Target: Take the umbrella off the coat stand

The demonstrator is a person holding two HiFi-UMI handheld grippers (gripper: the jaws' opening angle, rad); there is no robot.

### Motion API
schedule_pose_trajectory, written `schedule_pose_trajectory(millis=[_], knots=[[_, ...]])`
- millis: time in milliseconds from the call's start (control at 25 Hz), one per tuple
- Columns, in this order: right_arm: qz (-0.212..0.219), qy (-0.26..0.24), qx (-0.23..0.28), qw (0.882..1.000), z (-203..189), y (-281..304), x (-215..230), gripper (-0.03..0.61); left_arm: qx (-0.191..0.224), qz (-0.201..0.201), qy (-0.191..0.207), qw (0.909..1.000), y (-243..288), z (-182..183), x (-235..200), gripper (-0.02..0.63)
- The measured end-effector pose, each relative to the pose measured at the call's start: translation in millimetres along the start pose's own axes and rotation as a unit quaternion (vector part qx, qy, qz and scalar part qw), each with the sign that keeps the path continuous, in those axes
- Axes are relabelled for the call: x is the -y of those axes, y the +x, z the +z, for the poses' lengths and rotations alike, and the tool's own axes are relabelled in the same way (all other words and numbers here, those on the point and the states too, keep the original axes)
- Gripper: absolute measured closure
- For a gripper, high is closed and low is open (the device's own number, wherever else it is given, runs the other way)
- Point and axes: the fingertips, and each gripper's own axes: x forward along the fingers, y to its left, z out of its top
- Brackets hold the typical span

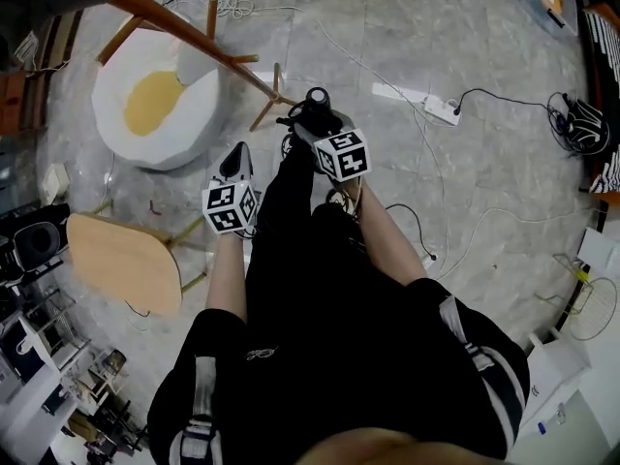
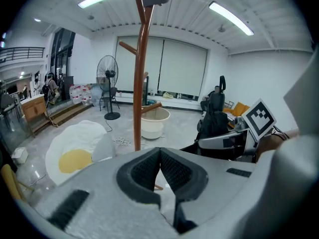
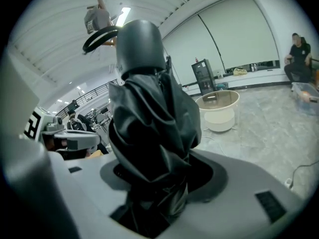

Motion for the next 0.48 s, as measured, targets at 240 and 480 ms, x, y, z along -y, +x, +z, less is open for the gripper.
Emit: schedule_pose_trajectory(millis=[240, 480], knots=[[0.004, 0.017, 0.033, 0.999, 11, -41, -25, 0.324, 0.046, 0.023, -0.012, 0.9986, -52, 9, 5, 0.615], [-0.010, -0.031, 0.032, 0.999, 17, -65, -56, 0.324, 0.077, 0.024, -0.017, 0.9966, -88, 16, 1, 0.615]])
